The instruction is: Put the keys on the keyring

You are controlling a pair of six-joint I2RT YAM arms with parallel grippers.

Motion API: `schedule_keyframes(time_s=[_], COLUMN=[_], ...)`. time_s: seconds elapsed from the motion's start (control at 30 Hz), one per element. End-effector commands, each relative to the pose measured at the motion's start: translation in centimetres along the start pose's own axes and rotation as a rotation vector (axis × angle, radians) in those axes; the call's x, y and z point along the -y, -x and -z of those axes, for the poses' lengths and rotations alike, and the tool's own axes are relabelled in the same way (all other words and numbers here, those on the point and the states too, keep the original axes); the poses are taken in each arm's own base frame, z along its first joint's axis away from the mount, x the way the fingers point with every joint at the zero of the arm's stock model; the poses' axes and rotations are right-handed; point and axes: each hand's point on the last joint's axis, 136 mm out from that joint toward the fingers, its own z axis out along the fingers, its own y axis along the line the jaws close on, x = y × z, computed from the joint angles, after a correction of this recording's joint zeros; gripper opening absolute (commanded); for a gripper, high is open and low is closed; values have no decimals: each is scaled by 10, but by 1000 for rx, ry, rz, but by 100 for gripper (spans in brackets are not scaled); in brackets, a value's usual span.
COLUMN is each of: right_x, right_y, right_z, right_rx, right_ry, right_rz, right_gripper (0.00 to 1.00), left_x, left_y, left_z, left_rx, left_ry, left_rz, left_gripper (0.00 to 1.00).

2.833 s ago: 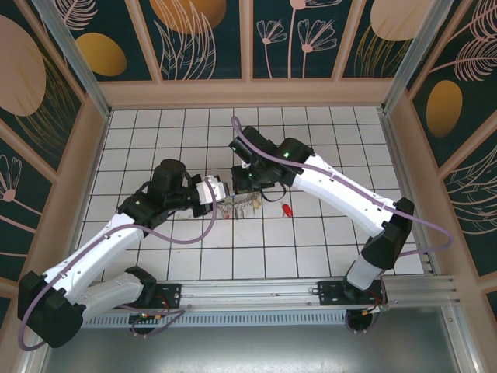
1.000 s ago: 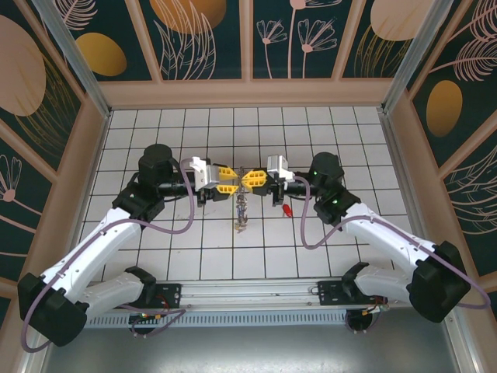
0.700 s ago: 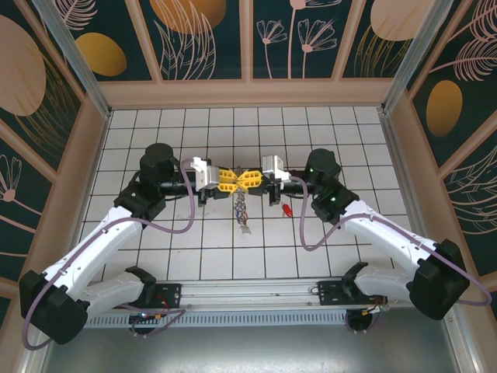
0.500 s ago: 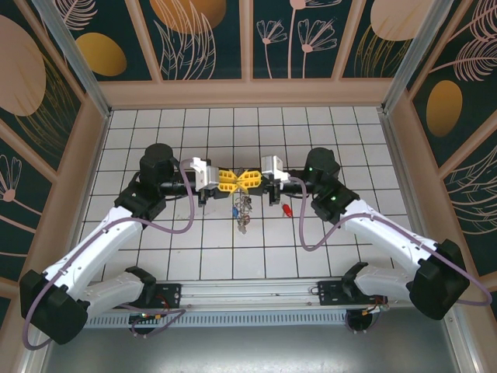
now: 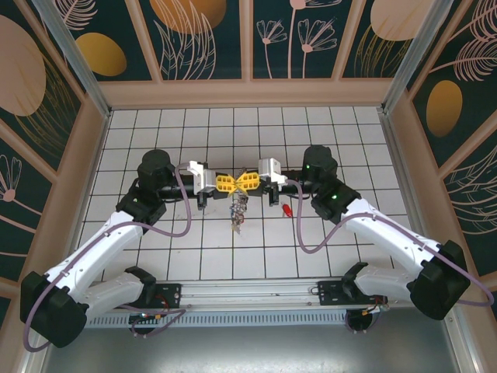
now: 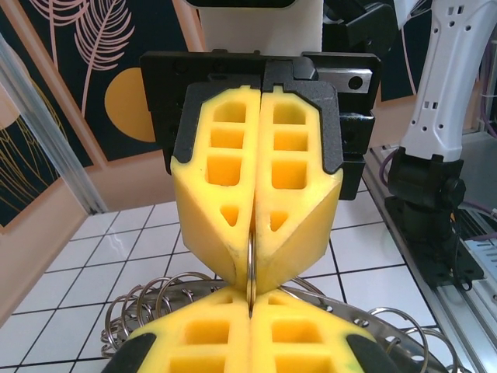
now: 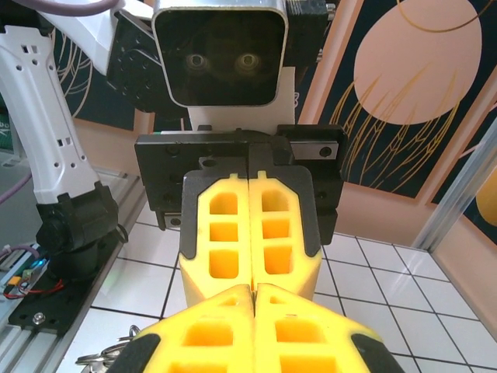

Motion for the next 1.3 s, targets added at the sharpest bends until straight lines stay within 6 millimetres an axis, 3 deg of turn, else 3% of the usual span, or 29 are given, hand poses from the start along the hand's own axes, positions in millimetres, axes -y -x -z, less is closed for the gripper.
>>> schedule_keyframes(time_s=[0.0, 0.1, 0.27, 0.57, 0.93, 1.13, 1.2, 1.27], right_x=[2, 3, 3, -1, 6, 4, 3, 2], right_y=[-4, -6, -9, -16, -27, -25, -25, -26], right_z=[-1, 2, 9, 17, 14, 10, 9, 9], right_rx=[-43, -52, -70, -161, -215, -222, -228, -233], right_ry=[-19, -26, -34, 7, 1, 28, 34, 38], right_rz=[27, 15, 10, -2, -9, 1, 5, 5], right_gripper=[0, 0, 17, 22, 24, 20, 5, 0], left_x=[4, -3, -5, -2, 5, 9, 9, 9], left_y=[29, 24, 5, -13, -11, -10, -10, -10], left_z=[1, 0, -3, -2, -3, -4, -5, -5], left_rx=[82, 57, 0, -64, -44, -32, -31, -29], left_ry=[-20, 15, 24, 24, -17, -51, -53, -60], left_rz=[-109, -85, -52, -90, -121, -124, -120, -112], left_gripper=[0, 0, 0, 0, 0, 0, 0, 0])
